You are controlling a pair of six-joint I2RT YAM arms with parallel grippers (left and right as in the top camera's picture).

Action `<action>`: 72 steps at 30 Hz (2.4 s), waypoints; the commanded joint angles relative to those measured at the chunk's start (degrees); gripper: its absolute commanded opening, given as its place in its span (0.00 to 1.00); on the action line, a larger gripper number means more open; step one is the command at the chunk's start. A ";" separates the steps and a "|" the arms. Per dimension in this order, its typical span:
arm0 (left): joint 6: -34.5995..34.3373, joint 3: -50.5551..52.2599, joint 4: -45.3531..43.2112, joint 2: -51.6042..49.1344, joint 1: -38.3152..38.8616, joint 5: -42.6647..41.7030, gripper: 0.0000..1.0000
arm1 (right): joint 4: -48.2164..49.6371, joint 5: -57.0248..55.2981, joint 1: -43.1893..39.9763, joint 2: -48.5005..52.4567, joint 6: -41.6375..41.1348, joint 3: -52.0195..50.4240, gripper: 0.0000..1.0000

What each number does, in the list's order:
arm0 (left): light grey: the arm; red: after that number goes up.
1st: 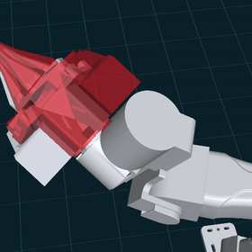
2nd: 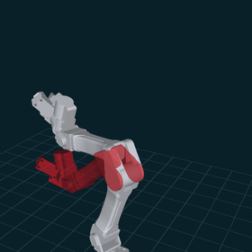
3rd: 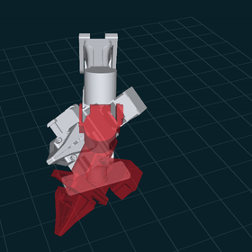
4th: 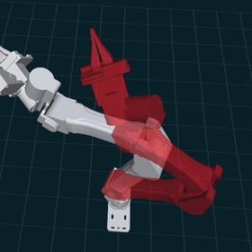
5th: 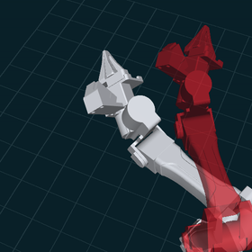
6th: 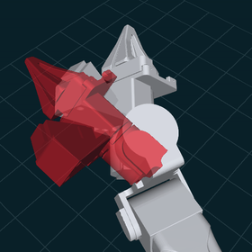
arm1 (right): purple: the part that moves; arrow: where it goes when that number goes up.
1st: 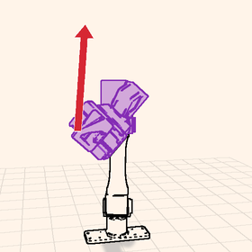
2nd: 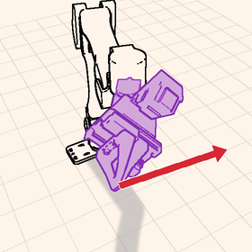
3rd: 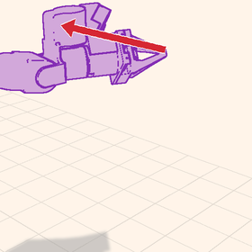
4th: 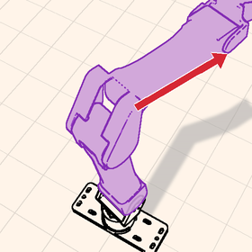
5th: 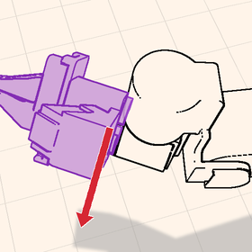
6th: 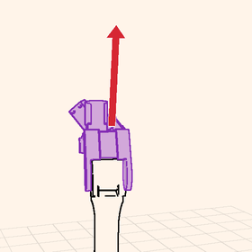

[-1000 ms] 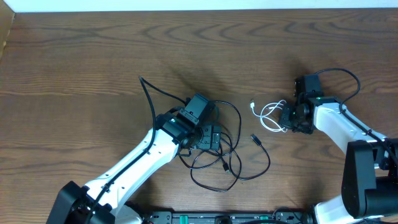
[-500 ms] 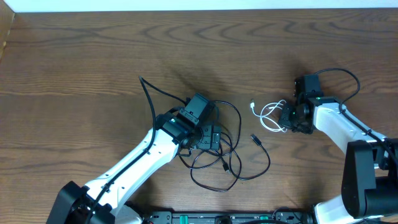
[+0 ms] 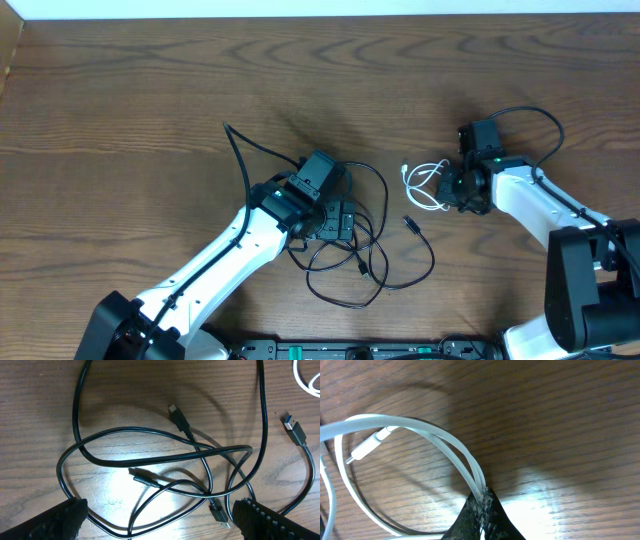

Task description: Untangle cables

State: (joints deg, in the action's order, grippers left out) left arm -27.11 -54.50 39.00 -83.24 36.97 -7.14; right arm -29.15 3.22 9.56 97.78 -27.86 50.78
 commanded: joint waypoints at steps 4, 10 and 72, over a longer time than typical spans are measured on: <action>0.50 -0.87 0.20 0.15 -0.04 0.76 0.98 | 0.22 -1.66 1.73 0.81 -1.09 -0.79 0.01; 0.50 -0.87 0.20 0.15 -0.04 0.76 0.98 | 0.17 -1.60 1.79 0.81 -2.34 -0.85 0.01; 0.50 -0.87 0.20 0.15 -0.04 0.76 0.98 | 11.69 -27.74 -2.05 0.81 -1.44 -0.87 0.01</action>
State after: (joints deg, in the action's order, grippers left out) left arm -27.11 -54.50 39.00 -83.24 36.97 -7.14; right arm -16.69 -18.59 10.07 97.93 -29.10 50.17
